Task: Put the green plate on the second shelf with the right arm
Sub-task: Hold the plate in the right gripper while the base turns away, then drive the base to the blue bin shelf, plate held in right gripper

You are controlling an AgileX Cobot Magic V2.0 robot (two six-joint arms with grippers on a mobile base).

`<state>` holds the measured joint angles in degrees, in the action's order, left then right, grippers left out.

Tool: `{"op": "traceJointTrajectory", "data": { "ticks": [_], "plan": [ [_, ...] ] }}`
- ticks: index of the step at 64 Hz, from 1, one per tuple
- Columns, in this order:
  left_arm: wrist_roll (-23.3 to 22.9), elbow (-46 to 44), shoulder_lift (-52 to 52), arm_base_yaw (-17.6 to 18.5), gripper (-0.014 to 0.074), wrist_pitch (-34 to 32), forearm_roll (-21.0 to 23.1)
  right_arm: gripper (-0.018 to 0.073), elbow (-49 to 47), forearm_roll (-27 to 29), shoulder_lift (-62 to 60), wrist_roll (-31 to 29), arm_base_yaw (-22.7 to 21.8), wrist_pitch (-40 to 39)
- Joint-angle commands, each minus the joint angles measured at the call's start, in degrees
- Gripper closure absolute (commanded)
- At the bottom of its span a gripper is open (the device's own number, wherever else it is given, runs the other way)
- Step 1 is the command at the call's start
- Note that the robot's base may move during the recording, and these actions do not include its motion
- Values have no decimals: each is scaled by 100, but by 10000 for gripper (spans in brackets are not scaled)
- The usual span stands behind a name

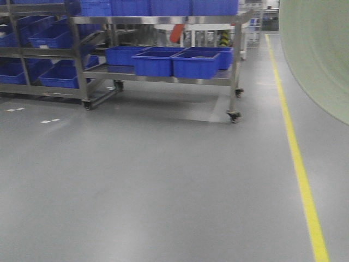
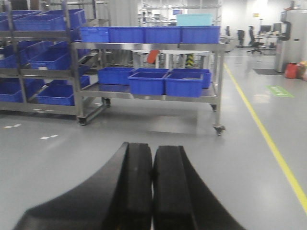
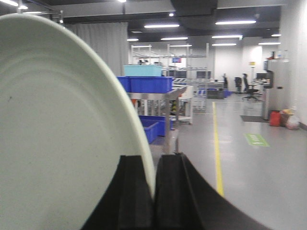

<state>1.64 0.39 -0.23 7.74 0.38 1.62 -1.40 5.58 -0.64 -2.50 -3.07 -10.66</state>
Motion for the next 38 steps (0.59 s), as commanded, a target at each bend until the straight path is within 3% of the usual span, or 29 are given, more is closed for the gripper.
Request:
{"op": "traceJointTrajectory", "data": {
  "ticks": [1, 38],
  "plan": [
    [-14, 227, -100, 2, 466, -478, 32, 505, -188, 37, -24, 29, -7, -613],
    [-14, 227, -100, 2, 466, -478, 32, 505, -188, 37, -24, 29, -7, -613]
  ]
}}
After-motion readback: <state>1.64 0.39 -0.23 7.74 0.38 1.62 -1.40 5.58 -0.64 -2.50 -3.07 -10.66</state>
